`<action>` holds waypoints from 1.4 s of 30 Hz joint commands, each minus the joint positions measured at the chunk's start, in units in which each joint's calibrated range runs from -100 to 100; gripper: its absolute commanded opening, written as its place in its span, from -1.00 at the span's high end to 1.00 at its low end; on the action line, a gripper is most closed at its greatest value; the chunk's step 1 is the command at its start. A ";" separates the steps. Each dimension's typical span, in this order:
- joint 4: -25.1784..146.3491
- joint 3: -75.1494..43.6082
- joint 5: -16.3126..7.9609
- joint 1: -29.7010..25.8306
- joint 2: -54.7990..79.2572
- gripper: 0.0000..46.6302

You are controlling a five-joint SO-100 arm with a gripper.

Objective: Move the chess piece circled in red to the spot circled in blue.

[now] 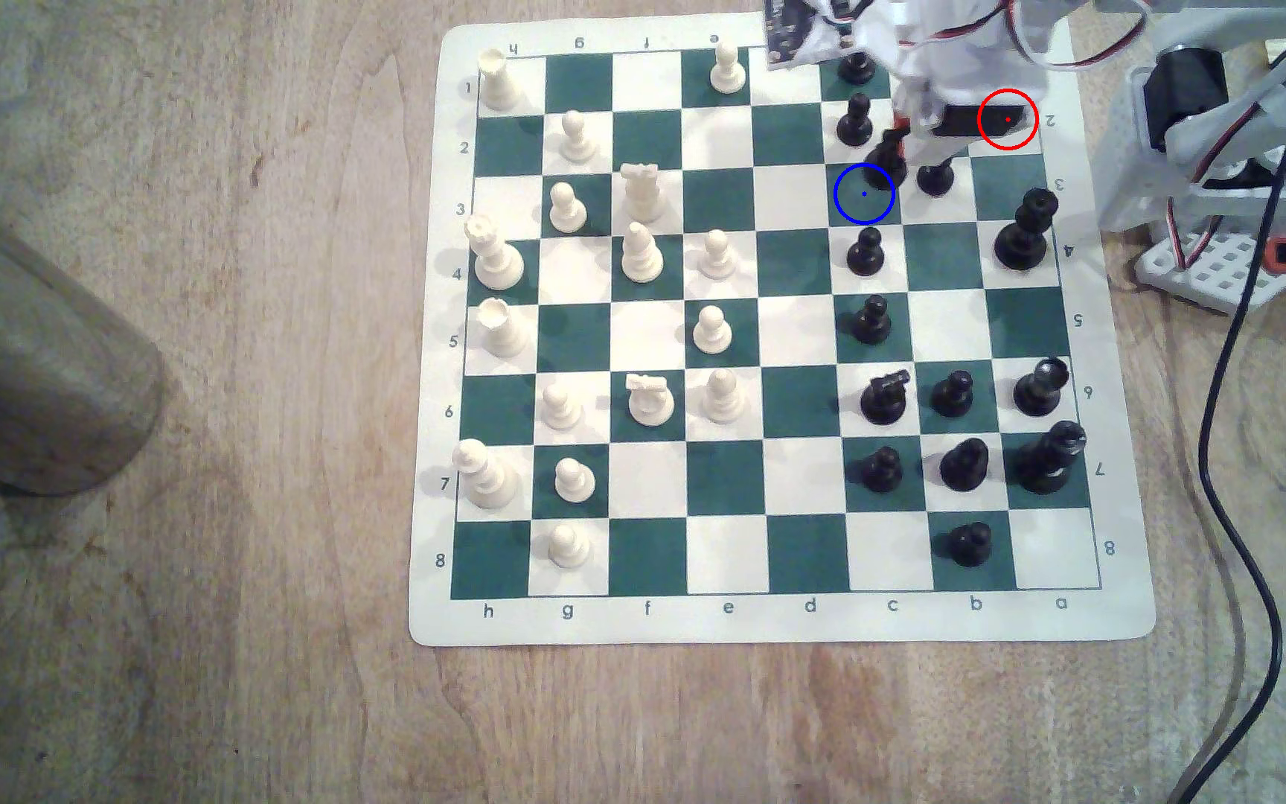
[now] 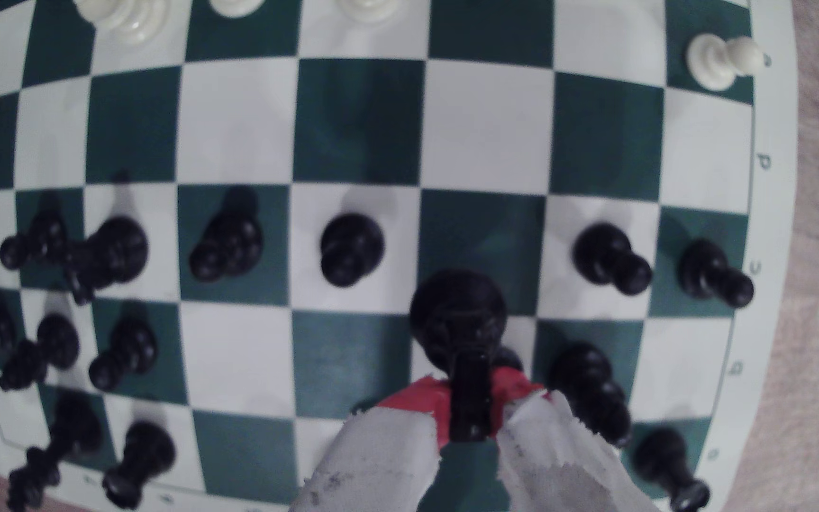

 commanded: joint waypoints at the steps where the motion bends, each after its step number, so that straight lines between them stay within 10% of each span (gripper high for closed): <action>1: -2.39 -5.15 -0.20 0.36 1.86 0.99; 42: -13.28 2.10 0.10 2.87 15.95 0.99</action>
